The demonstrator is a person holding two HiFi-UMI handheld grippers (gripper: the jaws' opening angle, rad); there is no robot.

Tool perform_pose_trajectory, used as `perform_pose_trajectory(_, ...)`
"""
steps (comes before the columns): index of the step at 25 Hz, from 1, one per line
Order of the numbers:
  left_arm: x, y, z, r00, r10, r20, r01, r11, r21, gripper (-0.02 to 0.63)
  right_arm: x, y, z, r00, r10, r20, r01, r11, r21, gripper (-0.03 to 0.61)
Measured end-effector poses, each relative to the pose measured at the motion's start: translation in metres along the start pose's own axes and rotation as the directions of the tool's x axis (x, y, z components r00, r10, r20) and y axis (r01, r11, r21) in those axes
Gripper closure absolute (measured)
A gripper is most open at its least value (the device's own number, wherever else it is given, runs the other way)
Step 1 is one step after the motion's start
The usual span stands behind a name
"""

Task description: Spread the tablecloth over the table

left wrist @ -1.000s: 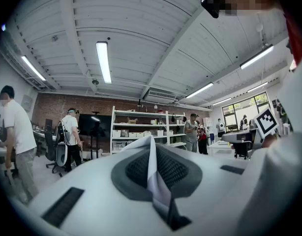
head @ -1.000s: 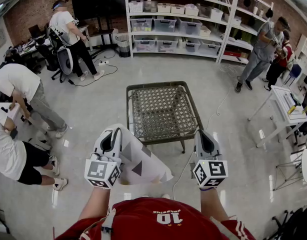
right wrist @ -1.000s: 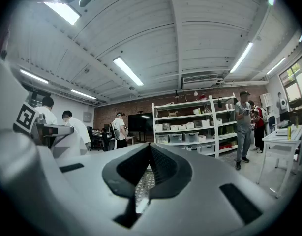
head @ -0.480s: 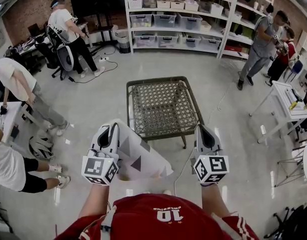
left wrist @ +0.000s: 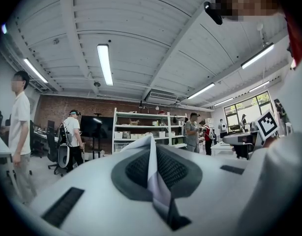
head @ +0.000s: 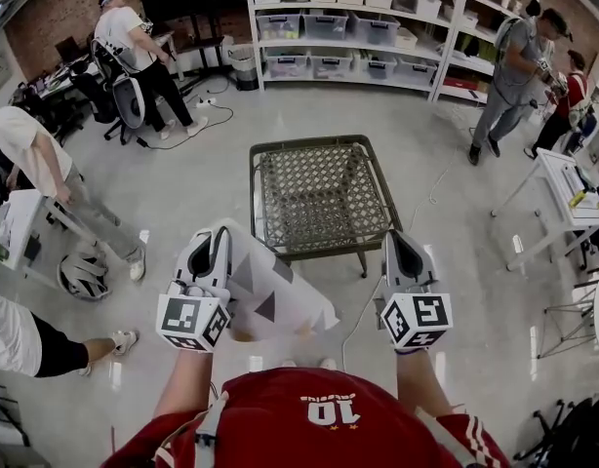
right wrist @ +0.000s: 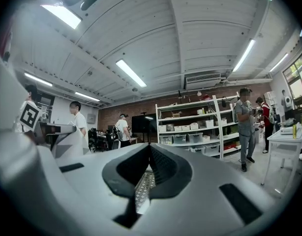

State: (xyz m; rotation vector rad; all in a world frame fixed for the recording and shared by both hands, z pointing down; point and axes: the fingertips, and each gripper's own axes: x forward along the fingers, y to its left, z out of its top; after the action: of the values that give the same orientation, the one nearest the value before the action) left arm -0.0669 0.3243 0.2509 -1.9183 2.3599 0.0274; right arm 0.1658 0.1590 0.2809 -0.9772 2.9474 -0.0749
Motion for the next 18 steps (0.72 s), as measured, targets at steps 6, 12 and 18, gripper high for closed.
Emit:
perform_pose_trajectory(6,0.0,-0.002,-0.001,1.0,0.009,-0.005,-0.009,1.0,0.009,0.601,0.001,-0.007,-0.005,1.0,-0.002,-0.013,0.002,1.0,0.011,0.563)
perform_pose_trajectory(12,0.004,-0.018,0.004,1.0,0.03,-0.009,-0.03,0.999,0.013,0.601,-0.003,-0.025,-0.004,1.0,0.011,-0.016,-0.011,1.0,0.017,0.563)
perform_pose_trajectory(18,0.014,-0.051,0.013,0.999,0.051,0.007,-0.051,0.998,0.04,0.601,-0.008,-0.058,-0.009,0.999,0.043,-0.013,-0.042,0.999,0.026,0.563)
